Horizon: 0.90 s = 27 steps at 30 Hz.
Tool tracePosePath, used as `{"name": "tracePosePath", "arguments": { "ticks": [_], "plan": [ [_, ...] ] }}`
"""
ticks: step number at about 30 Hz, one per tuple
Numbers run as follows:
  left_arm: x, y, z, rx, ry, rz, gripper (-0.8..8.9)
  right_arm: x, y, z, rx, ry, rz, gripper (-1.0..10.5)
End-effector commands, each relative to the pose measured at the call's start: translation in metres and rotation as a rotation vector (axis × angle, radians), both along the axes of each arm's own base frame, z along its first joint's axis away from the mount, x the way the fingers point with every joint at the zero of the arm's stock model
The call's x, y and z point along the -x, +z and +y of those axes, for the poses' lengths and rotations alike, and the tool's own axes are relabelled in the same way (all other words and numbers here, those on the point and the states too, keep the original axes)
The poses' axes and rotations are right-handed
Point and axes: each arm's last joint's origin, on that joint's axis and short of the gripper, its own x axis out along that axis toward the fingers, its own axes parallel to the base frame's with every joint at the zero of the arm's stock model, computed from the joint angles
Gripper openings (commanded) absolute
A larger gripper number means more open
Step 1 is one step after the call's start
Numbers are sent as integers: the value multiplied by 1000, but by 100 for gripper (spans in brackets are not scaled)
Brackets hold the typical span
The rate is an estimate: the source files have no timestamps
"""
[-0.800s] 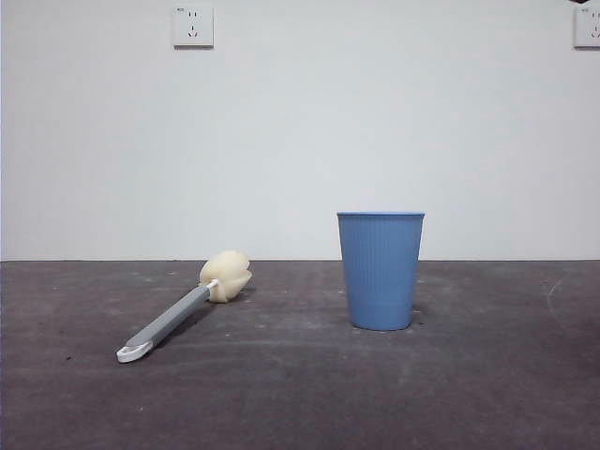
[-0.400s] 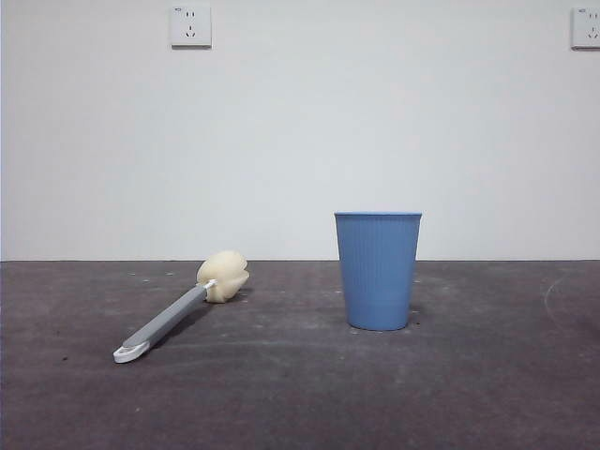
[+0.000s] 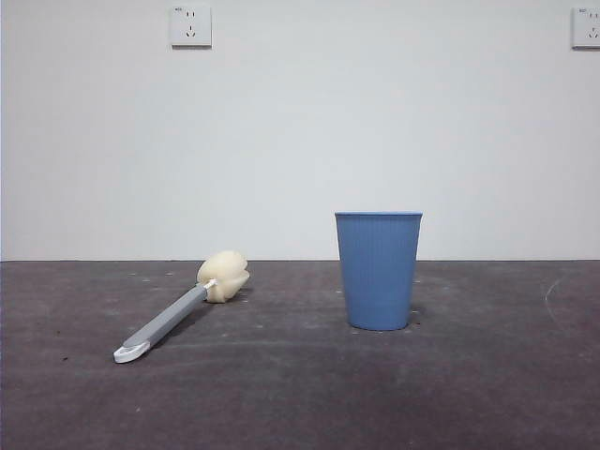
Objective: Pick up the cup brush,pick up the cup,insert the brush into the cup,clean the cup,put the cup brush back,put the cup back to the fixed position on the table
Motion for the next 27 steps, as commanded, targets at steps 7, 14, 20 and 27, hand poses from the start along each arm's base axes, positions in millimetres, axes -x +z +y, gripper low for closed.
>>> {"name": "tracePosePath", "arguments": {
  "ticks": [7, 14, 20, 27],
  "plan": [
    [-1, -4, 0, 4, 5, 7, -4, -10, -71, -5, -11, -71, 36, 1],
    [-1, -4, 0, 4, 5, 7, -4, -10, -105, -10, -29, -115, 79, 1],
    [-1, -4, 0, 4, 5, 6, -4, -8, -127, -14, -22, -154, 171, 1],
    [-1, -4, 0, 4, 5, 6, -4, -7, -139, -17, 9, -165, 297, 1]
  ]
}}
